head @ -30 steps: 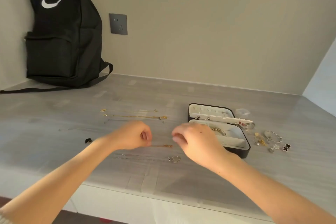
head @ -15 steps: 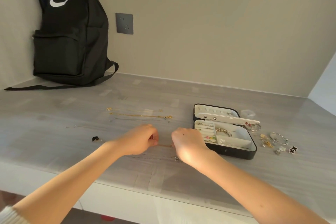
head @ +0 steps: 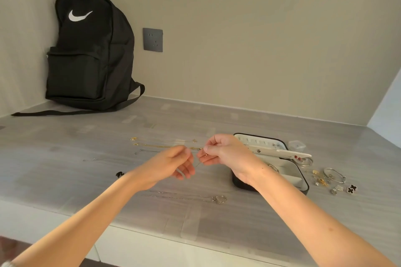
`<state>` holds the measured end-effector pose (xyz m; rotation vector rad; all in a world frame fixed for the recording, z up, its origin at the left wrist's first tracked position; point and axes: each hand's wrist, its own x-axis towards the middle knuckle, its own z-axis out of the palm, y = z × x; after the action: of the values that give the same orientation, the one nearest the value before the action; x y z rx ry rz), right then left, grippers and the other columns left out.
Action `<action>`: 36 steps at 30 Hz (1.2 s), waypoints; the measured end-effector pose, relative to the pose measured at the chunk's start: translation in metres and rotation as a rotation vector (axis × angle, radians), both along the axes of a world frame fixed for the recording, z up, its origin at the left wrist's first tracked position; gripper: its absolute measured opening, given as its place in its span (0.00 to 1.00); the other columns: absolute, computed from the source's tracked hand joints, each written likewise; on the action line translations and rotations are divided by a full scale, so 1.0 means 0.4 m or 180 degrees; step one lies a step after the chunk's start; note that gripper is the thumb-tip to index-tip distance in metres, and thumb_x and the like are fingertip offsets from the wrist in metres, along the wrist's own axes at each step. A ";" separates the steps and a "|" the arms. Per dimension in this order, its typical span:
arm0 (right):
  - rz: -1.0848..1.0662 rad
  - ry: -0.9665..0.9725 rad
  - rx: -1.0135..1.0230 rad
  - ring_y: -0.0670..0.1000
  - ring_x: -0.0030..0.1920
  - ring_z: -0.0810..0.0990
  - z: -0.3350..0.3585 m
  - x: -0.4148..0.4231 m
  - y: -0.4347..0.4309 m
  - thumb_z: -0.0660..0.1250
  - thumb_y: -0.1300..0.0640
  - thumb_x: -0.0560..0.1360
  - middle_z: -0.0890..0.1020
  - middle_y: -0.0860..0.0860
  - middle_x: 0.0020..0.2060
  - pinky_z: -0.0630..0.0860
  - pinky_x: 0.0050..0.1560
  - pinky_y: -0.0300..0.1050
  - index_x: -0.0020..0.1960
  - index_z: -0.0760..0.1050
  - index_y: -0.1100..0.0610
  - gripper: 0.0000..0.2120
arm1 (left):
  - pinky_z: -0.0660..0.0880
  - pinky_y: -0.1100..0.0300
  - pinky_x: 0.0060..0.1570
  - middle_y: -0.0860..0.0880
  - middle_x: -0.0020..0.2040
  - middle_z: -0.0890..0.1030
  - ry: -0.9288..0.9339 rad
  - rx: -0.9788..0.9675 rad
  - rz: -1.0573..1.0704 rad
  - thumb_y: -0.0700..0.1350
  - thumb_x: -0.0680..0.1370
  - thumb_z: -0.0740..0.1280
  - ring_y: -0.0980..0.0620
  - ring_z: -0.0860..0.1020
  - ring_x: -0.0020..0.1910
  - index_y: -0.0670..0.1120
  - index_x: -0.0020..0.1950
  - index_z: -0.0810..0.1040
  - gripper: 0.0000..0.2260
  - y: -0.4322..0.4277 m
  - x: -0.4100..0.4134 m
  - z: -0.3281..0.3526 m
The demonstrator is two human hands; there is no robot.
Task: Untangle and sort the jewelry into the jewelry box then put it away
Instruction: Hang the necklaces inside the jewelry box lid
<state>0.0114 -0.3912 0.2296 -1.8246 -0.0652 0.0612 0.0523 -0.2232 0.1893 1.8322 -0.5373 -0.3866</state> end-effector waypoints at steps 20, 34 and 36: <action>-0.0060 -0.1059 0.0825 0.50 0.30 0.75 0.418 0.072 -0.125 0.58 0.65 0.79 0.76 0.52 0.29 0.77 0.36 0.43 0.39 0.70 0.58 0.10 | 0.72 0.59 0.54 0.51 0.45 0.81 -0.0652 -0.0809 0.0142 0.45 0.80 0.60 0.55 0.78 0.48 0.45 0.44 0.77 0.09 -0.146 0.105 0.219; -0.0340 -0.1161 0.0739 0.49 0.28 0.71 0.479 0.162 -0.362 0.58 0.64 0.78 0.73 0.51 0.28 0.74 0.31 0.41 0.35 0.69 0.57 0.13 | 0.70 0.64 0.46 0.47 0.51 0.80 -0.1525 0.1694 -0.0413 0.40 0.77 0.63 0.49 0.77 0.52 0.42 0.54 0.79 0.08 -0.481 0.264 0.080; -0.0264 -0.1119 0.0780 0.49 0.28 0.72 0.463 0.183 -0.377 0.57 0.64 0.78 0.73 0.51 0.28 0.75 0.32 0.41 0.36 0.69 0.58 0.13 | 0.71 0.62 0.51 0.49 0.53 0.81 -0.1569 0.1822 -0.0493 0.43 0.77 0.63 0.51 0.77 0.53 0.44 0.53 0.80 0.08 -0.501 0.268 0.055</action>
<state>0.0845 -0.5421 0.4149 -1.5736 -0.2346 -0.3143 0.1597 -0.4236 0.2113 2.4678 -0.9856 -0.1952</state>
